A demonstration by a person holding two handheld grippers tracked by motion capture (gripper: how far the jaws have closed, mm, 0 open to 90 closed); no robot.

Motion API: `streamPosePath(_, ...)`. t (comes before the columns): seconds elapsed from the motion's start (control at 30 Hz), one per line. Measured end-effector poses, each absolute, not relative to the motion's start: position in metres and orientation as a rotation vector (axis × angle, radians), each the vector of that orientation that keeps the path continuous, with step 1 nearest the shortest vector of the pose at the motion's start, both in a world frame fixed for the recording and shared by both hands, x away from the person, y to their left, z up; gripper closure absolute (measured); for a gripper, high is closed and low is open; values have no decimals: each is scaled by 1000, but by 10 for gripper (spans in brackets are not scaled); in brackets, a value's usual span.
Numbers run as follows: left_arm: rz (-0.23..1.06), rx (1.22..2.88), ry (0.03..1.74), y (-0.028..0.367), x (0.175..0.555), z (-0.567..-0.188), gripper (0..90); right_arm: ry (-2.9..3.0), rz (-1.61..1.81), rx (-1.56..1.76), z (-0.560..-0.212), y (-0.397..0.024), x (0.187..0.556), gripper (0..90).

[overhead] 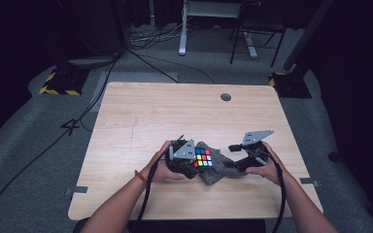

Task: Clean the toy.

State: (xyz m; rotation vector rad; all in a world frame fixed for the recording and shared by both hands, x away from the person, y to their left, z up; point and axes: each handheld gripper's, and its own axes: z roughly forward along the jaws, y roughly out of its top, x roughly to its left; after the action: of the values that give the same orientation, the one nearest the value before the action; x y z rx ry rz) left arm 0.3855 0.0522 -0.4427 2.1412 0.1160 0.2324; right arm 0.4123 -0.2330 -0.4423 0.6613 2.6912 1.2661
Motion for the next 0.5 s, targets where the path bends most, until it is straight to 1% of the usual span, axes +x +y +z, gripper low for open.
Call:
streamPosePath(0.23, 261, 2126, 106, 52, 386, -440, 335, 2687, 1256, 666, -442, -234, 413, 287)
streamPosePath(0.5, 251, 2116, 127, 56, 388, -440, 335, 2701, 1259, 668, -444, -232, 413, 288)
